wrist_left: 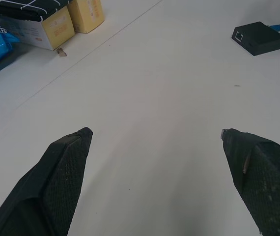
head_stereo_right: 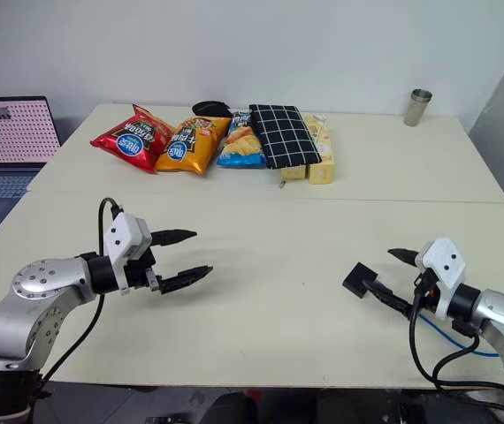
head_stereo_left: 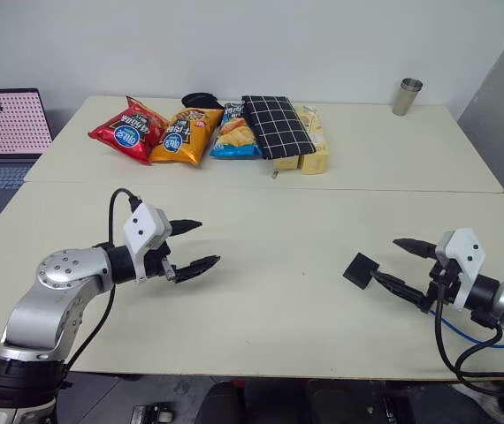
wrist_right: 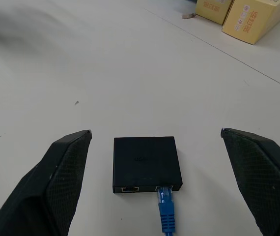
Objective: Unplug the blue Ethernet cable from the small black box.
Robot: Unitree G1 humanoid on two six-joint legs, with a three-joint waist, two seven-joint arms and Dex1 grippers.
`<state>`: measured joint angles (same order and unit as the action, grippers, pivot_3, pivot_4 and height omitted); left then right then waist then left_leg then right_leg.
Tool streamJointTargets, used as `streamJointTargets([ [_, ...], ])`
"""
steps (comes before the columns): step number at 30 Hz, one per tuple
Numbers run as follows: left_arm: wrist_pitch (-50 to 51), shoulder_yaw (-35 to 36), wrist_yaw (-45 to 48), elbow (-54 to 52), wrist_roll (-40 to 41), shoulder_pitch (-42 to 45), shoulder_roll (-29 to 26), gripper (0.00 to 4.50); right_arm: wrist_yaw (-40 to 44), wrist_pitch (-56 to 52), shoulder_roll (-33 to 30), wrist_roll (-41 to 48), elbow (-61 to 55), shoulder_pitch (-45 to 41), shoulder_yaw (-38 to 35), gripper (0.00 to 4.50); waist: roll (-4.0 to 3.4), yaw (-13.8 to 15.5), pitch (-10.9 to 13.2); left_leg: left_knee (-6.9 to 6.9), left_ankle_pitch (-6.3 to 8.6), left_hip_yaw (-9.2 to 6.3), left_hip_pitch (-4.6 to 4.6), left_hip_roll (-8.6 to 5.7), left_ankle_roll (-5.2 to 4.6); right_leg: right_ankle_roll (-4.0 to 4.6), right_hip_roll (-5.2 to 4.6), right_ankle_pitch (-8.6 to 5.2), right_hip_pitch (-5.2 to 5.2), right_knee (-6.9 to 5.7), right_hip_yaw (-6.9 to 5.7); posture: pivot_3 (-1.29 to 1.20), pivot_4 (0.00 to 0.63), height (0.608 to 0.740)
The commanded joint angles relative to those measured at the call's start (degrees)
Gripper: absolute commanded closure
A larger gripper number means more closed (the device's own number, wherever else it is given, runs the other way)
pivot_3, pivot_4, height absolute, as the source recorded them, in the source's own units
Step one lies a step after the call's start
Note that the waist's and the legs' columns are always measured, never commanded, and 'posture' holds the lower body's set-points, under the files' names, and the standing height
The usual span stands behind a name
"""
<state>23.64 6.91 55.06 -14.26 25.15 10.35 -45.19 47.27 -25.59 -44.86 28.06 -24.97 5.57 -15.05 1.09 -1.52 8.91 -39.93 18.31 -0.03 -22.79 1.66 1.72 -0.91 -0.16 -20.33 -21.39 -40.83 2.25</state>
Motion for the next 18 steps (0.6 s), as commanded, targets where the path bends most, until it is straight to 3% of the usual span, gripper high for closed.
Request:
streamJointTargets([
  [1,-1.0,0.3,0.9,-2.3,0.9,0.3,-0.1,0.0,-0.3,1.1,-0.3,0.0,-1.2,-0.2,-2.2,0.02,0.0,0.0,0.0,0.0,0.0,0.0,0.0,0.0,0.0,0.0,0.0,0.0,0.0,0.0,0.0,0.0,0.15,0.74],
  [18,2.1,-3.7,1.8,-3.1,0.5,3.7,-0.3,0.0,-1.6,-1.0,-0.9,-0.2,-4.2,4.2,-4.6,0.02,0.0,0.1,0.0,-0.01,0.0,0.01,-0.01,-0.01,0.0,0.0,0.0,0.0,0.0,0.0,0.01,0.0,0.15,0.74],
])
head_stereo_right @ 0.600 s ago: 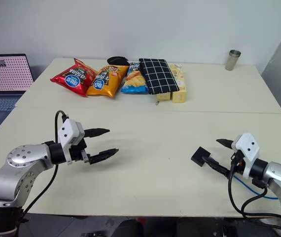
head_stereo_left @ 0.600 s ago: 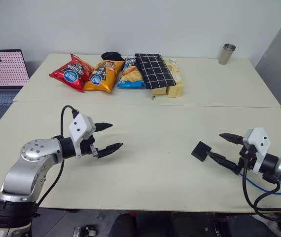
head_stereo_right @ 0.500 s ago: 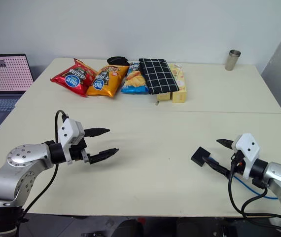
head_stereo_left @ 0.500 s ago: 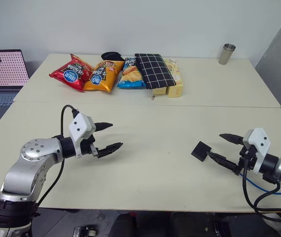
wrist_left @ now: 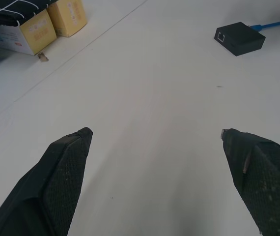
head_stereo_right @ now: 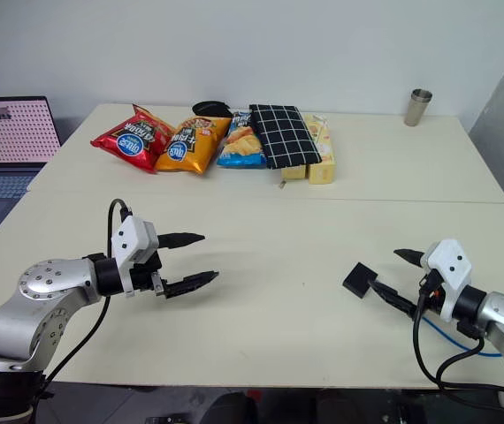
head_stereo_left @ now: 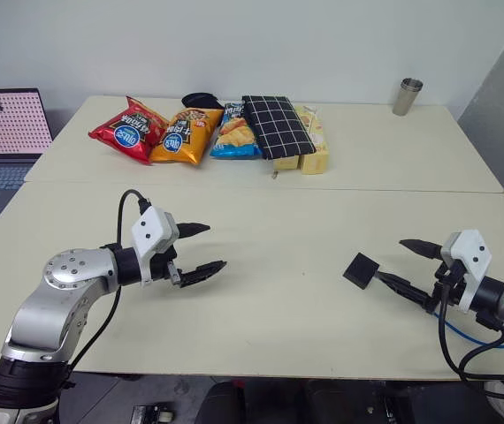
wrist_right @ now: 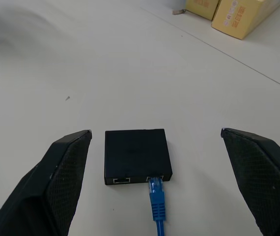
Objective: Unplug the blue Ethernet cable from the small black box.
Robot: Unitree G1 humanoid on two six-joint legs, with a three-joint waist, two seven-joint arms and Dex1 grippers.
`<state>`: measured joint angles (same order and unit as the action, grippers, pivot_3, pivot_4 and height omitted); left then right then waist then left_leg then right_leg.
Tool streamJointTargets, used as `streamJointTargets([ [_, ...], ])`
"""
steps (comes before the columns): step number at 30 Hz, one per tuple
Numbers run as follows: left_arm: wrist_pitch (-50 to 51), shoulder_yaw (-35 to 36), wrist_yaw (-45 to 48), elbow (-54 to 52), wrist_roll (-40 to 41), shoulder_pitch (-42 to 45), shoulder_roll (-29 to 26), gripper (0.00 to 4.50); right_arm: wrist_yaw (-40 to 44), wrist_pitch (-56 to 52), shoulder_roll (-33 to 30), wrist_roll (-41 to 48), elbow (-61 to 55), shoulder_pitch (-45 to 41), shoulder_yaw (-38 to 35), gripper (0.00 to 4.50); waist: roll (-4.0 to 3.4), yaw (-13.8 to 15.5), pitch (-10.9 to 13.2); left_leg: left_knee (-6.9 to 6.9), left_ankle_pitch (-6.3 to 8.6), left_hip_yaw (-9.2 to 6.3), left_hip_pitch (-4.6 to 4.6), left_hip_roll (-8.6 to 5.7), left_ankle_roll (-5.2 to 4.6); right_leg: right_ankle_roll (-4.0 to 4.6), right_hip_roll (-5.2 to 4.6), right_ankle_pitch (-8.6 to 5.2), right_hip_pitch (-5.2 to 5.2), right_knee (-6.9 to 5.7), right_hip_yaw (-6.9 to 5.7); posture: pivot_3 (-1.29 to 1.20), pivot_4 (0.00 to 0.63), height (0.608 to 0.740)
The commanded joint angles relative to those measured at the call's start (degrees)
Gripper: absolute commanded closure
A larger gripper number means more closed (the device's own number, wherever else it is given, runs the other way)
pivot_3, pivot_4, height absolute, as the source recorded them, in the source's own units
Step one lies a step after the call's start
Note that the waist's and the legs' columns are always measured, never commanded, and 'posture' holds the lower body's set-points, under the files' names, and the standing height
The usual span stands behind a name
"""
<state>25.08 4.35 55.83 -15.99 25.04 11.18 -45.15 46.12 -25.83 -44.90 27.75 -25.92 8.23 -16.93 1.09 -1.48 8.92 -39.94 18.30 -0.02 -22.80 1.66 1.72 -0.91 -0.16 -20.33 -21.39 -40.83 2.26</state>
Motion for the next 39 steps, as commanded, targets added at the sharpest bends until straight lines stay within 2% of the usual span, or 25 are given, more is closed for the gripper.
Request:
streamJointTargets([
  [1,0.5,-2.1,2.1,-1.0,0.4,3.7,-0.5,0.0,-0.6,-1.4,-1.0,0.4,-4.0,2.6,-3.2,0.02,0.0,0.1,0.0,-0.01,0.0,-0.01,0.0,-0.01,0.0,0.0,0.0,0.0,0.01,0.0,-0.01,0.0,0.15,0.74],
  [8,-0.9,-9.0,9.1,-0.1,0.2,8.4,0.6,0.0,-3.2,-6.4,-0.8,0.2,-10.2,10.3,-6.0,0.02,-0.01,0.1,0.0,0.0,-0.08,0.02,-0.01,-0.02,0.15,0.0,0.03,0.0,0.02,0.01,0.03,0.0,0.15,0.74],
  [14,-0.9,-11.5,13.5,-0.1,0.7,9.9,0.2,0.0,-4.9,-8.3,-1.3,-1.6,-10.9,11.7,-4.6,0.02,-0.01,0.1,0.0,-0.02,-0.08,0.0,0.01,-0.01,0.15,0.0,0.07,0.0,0.02,-0.02,0.05,0.0,0.15,0.74],
  [17,-1.7,-12.4,14.9,0.5,-0.2,10.7,0.2,0.0,-5.4,-8.2,-1.4,-3.2,-9.4,9.7,-1.9,0.02,-0.01,0.1,0.0,-0.02,-0.08,0.02,0.01,-0.01,0.15,0.0,0.07,0.0,0.02,-0.01,0.07,0.0,0.15,0.74],
  [21,-2.7,-14.0,17.3,0.3,-1.1,10.9,-0.1,0.0,-7.6,-8.1,-0.8,-7.8,-1.2,1.7,5.2,0.02,-0.01,-0.1,0.0,-0.03,-0.08,0.03,0.04,-0.01,0.15,0.0,0.11,0.0,0.03,-0.02,0.09,0.0,0.15,0.74],
  [27,-2.0,-14.3,18.2,-1.3,-0.1,9.8,0.3,0.0,-6.1,-7.6,-0.5,-9.2,5.7,-3.0,8.3,0.02,-0.01,0.0,0.0,-0.01,-0.09,0.0,-0.05,-0.01,0.15,0.0,0.1,0.0,-0.01,0.05,0.07,0.0,0.15,0.74],
  [30,-1.7,-14.8,18.6,-1.6,0.2,9.6,0.6,0.0,-4.8,-7.5,-1.1,-9.7,8.2,-4.4,9.5,0.5,-0.01,0.0,0.0,-0.03,-0.08,0.02,-0.03,-0.02,0.14,0.0,0.09,0.0,0.0,0.02,0.09,0.0,0.15,0.74],
  [39,-3.0,-15.6,19.6,0.4,-0.7,10.5,1.5,0.0,-2.1,-4.7,-2.6,-11.8,12.1,-7.1,11.7,2.65,0.0,0.0,0.0,-0.04,-0.08,0.01,0.0,-0.01,0.13,0.0,0.09,0.0,0.02,0.0,0.09,0.0,0.15,0.74],
])
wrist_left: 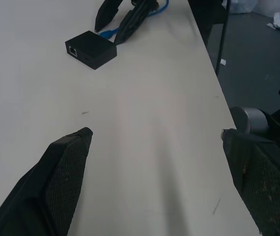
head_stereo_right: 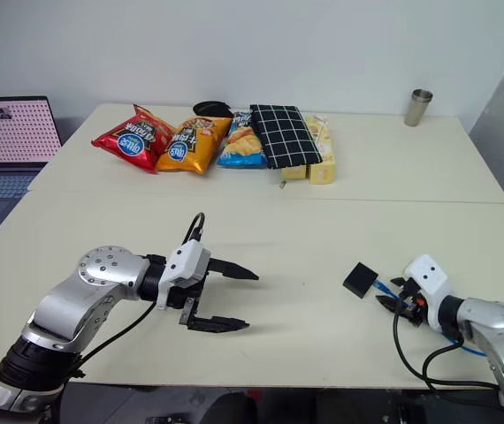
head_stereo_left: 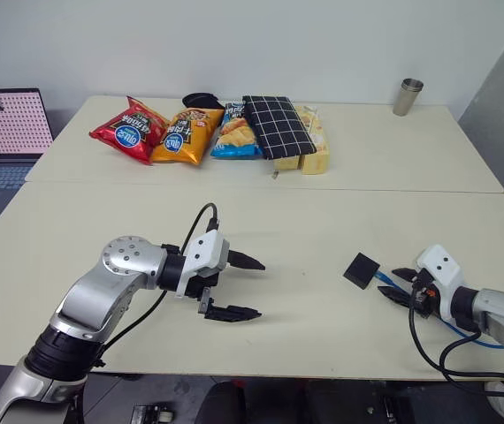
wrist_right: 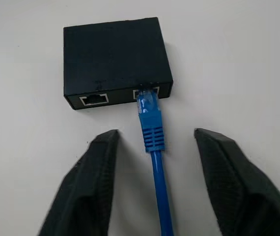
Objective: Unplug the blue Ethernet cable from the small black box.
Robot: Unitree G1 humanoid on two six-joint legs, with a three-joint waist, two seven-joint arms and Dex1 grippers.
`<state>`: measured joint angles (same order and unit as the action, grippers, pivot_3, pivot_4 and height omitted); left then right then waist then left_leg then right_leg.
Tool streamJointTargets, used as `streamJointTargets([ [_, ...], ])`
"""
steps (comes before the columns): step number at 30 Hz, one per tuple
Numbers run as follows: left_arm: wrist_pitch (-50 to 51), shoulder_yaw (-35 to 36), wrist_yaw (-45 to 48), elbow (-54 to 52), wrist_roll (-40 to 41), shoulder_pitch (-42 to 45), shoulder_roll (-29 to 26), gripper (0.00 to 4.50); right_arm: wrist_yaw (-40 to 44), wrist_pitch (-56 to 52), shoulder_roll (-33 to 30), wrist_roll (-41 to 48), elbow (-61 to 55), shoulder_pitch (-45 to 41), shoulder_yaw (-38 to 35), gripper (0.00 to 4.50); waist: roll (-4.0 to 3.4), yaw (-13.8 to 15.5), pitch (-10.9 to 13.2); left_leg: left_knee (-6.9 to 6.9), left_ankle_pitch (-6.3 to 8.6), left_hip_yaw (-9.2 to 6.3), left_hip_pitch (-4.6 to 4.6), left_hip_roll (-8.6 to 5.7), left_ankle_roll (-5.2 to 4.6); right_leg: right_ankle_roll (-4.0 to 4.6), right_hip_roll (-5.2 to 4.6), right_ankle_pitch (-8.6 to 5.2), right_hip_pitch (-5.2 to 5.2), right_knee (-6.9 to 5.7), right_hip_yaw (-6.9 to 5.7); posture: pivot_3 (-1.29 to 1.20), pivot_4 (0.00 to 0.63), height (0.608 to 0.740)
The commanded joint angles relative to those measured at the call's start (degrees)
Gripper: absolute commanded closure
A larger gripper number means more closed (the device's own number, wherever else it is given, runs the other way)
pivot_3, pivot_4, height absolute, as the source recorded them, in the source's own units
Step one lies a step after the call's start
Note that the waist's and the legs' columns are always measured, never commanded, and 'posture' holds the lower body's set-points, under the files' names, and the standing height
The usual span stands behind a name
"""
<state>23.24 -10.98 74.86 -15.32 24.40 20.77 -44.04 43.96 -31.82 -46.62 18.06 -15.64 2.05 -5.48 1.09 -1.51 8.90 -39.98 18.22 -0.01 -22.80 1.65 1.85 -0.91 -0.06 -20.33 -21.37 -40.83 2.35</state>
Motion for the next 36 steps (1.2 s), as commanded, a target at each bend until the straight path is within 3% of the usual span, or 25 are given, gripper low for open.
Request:
streamJointTargets([
  [1,-1.2,-0.3,0.6,-0.1,-0.1,1.0,0.5,0.0,0.1,1.7,-0.9,-2.5,2.2,-1.1,0.5,2.84,0.0,0.0,0.0,0.0,0.0,0.0,0.0,0.0,0.0,0.0,0.0,0.0,0.0,0.0,0.0,0.0,0.15,0.74],
  [8,0.4,1.1,-2.5,2.9,-0.3,1.8,2.7,0.0,2.8,7.2,-2.2,-5.6,2.3,-3.7,3.3,4.42,0.0,0.0,0.0,-0.03,0.0,0.0,0.01,0.0,-0.01,0.0,0.0,0.0,0.0,-0.02,0.0,0.0,0.15,0.74],
  [13,4.5,3.6,-6.4,6.3,2.0,2.6,4.9,0.0,3.7,14.7,-2.2,-9.6,-1.1,-8.9,6.5,4.43,-0.02,0.0,0.0,-0.02,0.0,0.0,-0.01,0.01,0.0,0.0,0.0,0.0,-0.04,-0.04,-0.01,0.0,0.15,0.74],
  [18,14.9,8.2,-11.6,9.2,8.6,4.7,8.6,0.0,1.2,35.2,-1.4,-23.5,0.9,-18.2,14.6,4.43,0.0,-0.2,0.0,-0.02,-0.01,-0.04,-0.03,0.02,0.01,0.0,0.01,0.0,-0.1,-0.08,-0.06,0.0,0.15,0.74],
  [22,18.7,9.3,-14.0,9.5,10.8,5.2,10.6,0.0,0.2,44.2,1.1,-28.4,4.2,-23.8,18.4,4.43,0.0,-0.1,0.0,-0.04,-0.02,-0.05,-0.04,0.02,0.03,0.0,-0.02,0.0,-0.08,-0.05,-0.09,0.0,0.15,0.74],
  [33,23.2,10.1,-17.3,7.9,15.4,5.6,14.7,0.0,0.8,49.9,7.0,-30.5,6.3,-30.9,20.7,4.44,0.0,-0.3,0.0,-0.05,-0.02,-0.05,-0.03,0.05,0.04,0.0,-0.05,0.0,-0.1,-0.11,-0.12,0.0,0.15,0.74],
  [36,23.9,10.6,-18.2,8.6,16.6,6.3,16.2,0.46,0.7,50.1,7.5,-30.6,5.8,-31.1,20.7,4.44,0.0,-0.2,0.0,-0.06,-0.02,-0.04,-0.04,0.03,0.04,0.0,-0.08,0.0,-0.09,-0.1,-0.11,0.0,0.15,0.74],
])
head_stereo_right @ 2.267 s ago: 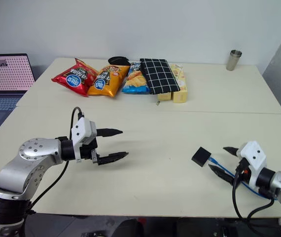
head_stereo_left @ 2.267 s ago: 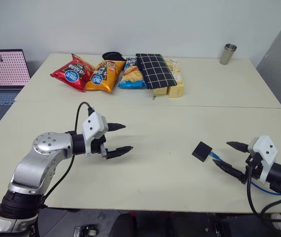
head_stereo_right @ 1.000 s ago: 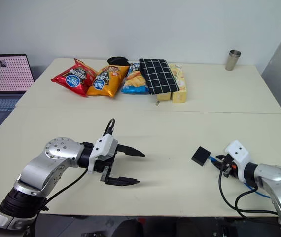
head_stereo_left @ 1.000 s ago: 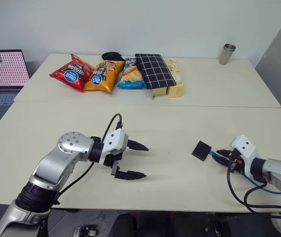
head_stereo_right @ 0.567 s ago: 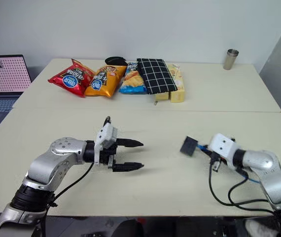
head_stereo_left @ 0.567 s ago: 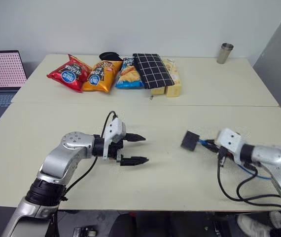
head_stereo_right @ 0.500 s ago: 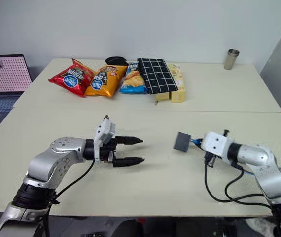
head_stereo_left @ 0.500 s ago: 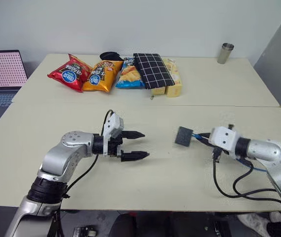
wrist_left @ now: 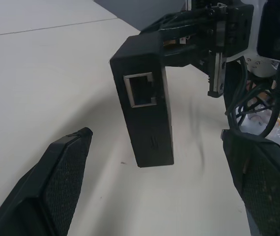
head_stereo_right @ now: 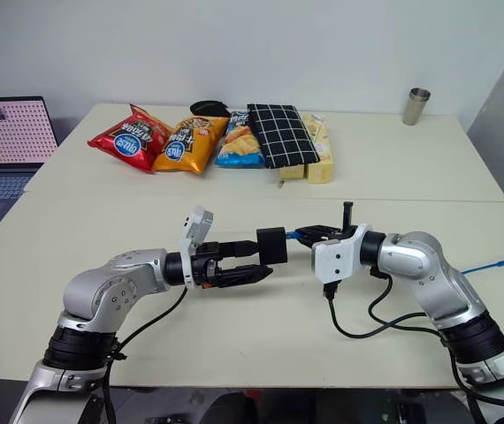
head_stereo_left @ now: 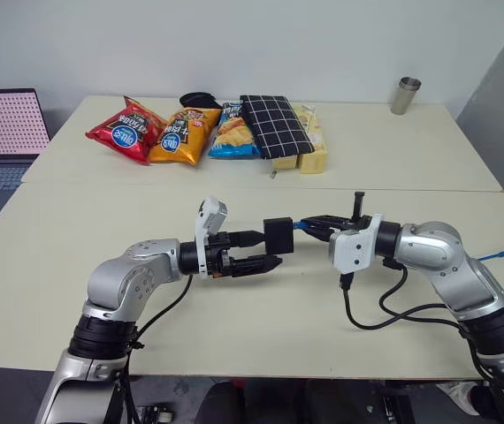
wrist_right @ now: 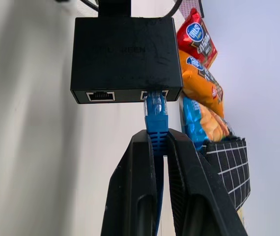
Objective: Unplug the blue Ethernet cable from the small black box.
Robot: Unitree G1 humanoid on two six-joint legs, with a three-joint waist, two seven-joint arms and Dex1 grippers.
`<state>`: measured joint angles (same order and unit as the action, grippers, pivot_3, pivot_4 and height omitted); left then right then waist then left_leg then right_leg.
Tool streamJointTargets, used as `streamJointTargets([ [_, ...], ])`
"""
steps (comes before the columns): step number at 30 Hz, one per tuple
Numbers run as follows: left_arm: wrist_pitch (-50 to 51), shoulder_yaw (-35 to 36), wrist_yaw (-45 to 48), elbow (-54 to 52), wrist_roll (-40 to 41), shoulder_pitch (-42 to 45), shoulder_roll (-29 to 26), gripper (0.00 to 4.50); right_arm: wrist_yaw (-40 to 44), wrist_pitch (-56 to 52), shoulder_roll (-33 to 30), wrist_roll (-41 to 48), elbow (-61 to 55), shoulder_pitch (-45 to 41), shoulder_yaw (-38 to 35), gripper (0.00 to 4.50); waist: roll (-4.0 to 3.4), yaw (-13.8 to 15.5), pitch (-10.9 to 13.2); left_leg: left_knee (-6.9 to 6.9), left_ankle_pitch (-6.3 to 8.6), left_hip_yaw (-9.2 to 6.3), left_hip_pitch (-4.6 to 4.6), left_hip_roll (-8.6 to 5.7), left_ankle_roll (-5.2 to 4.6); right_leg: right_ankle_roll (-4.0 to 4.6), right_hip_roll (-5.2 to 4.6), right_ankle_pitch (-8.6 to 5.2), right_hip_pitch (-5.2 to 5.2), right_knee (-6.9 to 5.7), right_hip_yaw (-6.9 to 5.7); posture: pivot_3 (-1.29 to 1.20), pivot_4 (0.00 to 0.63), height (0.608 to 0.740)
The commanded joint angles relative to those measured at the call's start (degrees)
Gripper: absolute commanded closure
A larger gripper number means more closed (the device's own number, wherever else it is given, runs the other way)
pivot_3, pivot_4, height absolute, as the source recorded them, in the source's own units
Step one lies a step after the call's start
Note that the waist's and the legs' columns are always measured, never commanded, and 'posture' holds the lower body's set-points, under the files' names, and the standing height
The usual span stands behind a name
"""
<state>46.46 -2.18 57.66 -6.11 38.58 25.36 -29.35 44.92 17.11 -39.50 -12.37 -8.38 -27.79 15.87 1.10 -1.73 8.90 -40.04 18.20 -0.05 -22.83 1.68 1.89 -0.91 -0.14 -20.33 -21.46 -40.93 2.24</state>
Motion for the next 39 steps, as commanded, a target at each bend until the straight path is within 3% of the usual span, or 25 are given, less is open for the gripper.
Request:
streamJointTargets([
  [1,0.9,2.0,-1.1,-0.4,2.8,1.9,1.8,0.74,-0.2,1.2,0.5,-0.2,-1.6,-1.3,-0.7,4.44,0.0,0.0,0.0,-0.01,0.0,0.0,0.0,0.0,0.0,0.0,0.0,0.0,0.0,-0.01,0.0,0.0,0.15,0.74],
  [15,2.1,2.4,-1.4,0.6,3.9,2.6,2.0,3.7,-1.7,4.7,0.9,-2.3,-1.8,-0.7,-0.9,4.44,0.0,0.0,0.0,-0.01,0.0,0.0,0.0,0.0,0.0,0.0,0.0,0.0,0.0,-0.02,0.0,0.0,0.15,0.74],
  [20,1.7,2.1,-1.2,0.8,3.4,2.7,1.7,3.73,-1.7,8.0,0.7,-2.7,-1.8,0.1,-0.1,4.44,0.0,0.0,0.0,-0.01,0.0,0.01,0.01,0.0,0.0,0.0,0.0,0.0,0.0,-0.02,0.0,0.0,0.15,0.74],
  [21,1.5,2.0,-1.1,0.9,3.2,2.8,1.6,3.73,-1.6,8.0,0.8,-2.5,-1.7,0.1,-0.1,3.73,0.0,0.0,0.0,-0.01,0.0,0.01,0.01,0.0,0.0,0.0,0.0,0.0,0.0,-0.01,0.0,0.0,0.15,0.74],
  [28,0.2,1.6,0.7,1.8,2.2,3.2,0.6,3.73,4.0,4.0,-1.5,3.0,-4.5,0.7,-1.2,2.14,0.0,0.0,0.0,-0.01,0.0,0.01,0.01,0.0,0.0,0.0,0.0,0.0,0.0,-0.01,0.0,0.0,0.15,0.74],
  [29,0.0,1.4,1.2,2.0,1.9,3.3,0.5,3.73,5.2,2.8,-1.9,4.4,-5.5,0.8,-1.4,2.11,0.0,0.0,0.0,-0.01,0.0,0.0,0.01,0.0,0.0,0.0,0.0,0.0,0.0,-0.01,-0.01,0.0,0.15,0.74],
  [32,-2.4,0.6,3.5,2.6,0.4,3.2,-0.2,3.73,8.8,-6.3,-2.9,10.7,-9.6,1.9,-2.7,2.11,0.0,0.0,0.0,-0.01,0.0,-0.01,0.0,0.01,0.0,0.0,0.0,0.0,0.0,-0.01,-0.02,0.0,0.15,0.74],
  [36,-9.2,-0.8,10.6,3.5,-2.0,3.0,-2.4,3.73,10.4,-33.6,-2.3,30.4,-18.2,2.9,-6.3,2.11,0.0,0.0,0.0,-0.01,0.0,-0.02,0.0,0.01,0.0,0.0,0.0,0.0,0.0,-0.01,-0.02,0.0,0.15,0.74],
  [39,-12.6,-2.1,15.1,4.7,-3.5,3.6,-3.8,3.73,9.0,-45.3,-1.1,38.7,-19.2,2.0,-8.4,2.11,0.0,0.0,0.0,-0.01,0.0,-0.05,0.0,0.02,0.0,0.0,0.0,0.0,0.03,0.0,-0.05,0.0,0.15,0.74],
])
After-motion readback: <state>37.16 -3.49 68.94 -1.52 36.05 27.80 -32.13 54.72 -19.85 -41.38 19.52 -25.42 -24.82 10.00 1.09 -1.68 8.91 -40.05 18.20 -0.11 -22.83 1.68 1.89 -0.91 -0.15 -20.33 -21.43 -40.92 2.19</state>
